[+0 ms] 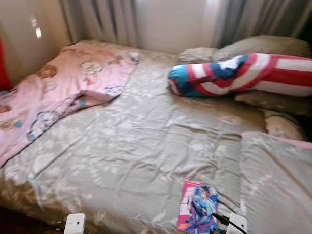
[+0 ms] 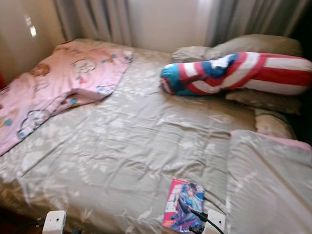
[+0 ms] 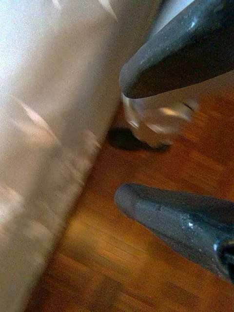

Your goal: Clean up the room

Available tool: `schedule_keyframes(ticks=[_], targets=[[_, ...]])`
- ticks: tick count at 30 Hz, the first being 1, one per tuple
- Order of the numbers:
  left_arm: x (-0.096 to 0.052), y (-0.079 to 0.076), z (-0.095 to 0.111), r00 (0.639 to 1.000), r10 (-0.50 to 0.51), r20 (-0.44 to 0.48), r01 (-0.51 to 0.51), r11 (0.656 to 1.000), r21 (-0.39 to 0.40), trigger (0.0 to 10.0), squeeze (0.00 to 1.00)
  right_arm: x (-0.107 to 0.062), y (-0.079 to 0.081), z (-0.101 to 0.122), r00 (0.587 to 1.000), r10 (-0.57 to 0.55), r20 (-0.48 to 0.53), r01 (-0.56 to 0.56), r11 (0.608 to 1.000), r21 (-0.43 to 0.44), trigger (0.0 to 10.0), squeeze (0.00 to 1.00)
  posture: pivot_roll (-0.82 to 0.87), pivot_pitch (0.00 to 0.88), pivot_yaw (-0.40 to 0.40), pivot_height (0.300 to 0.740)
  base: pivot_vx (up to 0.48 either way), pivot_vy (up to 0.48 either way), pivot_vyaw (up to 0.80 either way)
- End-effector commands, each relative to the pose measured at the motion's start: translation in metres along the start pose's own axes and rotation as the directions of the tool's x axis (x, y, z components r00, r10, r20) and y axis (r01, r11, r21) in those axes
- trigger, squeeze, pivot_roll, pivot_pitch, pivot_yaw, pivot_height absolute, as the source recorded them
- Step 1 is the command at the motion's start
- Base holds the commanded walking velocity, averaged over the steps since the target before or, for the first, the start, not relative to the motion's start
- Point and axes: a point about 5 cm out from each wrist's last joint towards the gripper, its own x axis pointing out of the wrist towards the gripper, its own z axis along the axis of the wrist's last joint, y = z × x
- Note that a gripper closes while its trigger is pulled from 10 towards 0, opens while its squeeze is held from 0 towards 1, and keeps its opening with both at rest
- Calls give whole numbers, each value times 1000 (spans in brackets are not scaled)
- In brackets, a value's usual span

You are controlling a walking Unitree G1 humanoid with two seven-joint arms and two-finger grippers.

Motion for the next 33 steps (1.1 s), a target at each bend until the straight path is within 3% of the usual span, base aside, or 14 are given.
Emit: schedule_keyframes(ticks=[1,12,33], targets=[[-3,4,-10,999,14,-41,-14,1000,-2,10000,0,-2,-3,-8,1000,-2,-29,2,1000,-1,10000,0,104,83,-21,740,0,0,0],[-5,5,-18,997,14,-72,-14,1000,-2,10000,0,-2,-1,-13,999,5,-47,-5,1000,-2,10000,0,109,98,-27,740,0,0,0],[-4,5,-15,997,3,-72,-2,1000,19,10000,0,-3,1,-16,998,17,-65,-18,1000,-19,10000,0,116,105,-24,740,0,313,0]])
